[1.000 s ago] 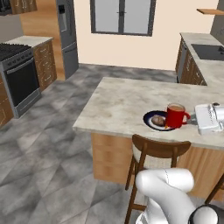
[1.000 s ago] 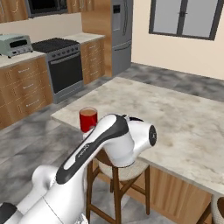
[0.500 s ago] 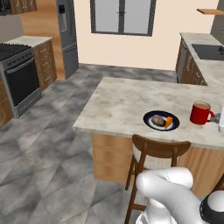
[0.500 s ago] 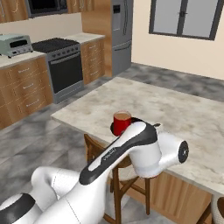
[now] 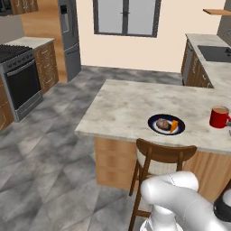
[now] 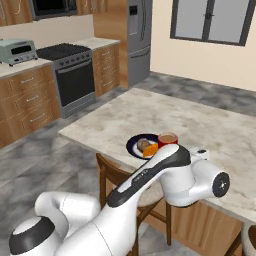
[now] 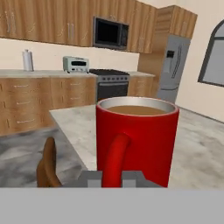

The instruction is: Pick up the brewed coffee from the coffee machine and place it next to the breakfast plate on the dining counter.

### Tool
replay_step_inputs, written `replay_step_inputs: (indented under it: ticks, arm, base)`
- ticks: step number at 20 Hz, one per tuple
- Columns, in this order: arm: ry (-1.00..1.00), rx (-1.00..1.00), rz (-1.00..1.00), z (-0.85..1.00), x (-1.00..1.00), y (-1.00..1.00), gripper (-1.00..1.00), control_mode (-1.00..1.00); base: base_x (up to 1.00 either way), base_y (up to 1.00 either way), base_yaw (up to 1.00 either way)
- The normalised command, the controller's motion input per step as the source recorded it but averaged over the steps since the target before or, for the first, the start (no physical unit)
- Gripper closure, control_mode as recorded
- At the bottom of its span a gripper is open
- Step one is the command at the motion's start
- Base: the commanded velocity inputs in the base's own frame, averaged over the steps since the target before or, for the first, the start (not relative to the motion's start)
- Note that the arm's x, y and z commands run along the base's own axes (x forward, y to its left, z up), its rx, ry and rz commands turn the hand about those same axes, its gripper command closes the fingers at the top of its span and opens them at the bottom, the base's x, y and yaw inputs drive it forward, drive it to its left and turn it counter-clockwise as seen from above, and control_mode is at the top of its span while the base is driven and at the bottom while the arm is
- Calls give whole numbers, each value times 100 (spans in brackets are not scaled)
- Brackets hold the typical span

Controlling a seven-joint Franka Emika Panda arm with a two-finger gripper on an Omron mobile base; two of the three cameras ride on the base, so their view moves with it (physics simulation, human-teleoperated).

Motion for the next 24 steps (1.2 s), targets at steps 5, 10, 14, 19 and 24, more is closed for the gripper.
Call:
replay_step_inputs:
  ticks: [5, 10, 14, 19, 24]
  arm:
    - [3, -14, -13, -30, 53, -11, 100, -100]
    - [0, -2, -1, -27, 35, -19, 100, -100]
    - [0, 0, 2, -22, 29, -22, 100, -100]
    - [3, 0, 5, -11, 24, -28, 100, -100]
    - [5, 0, 10, -24, 20, -4, 100, -100]
  base:
    - [0, 0, 0]
    - [0, 0, 0]
    - [0, 0, 0]
    - [0, 0, 0]
    - [0, 0, 0]
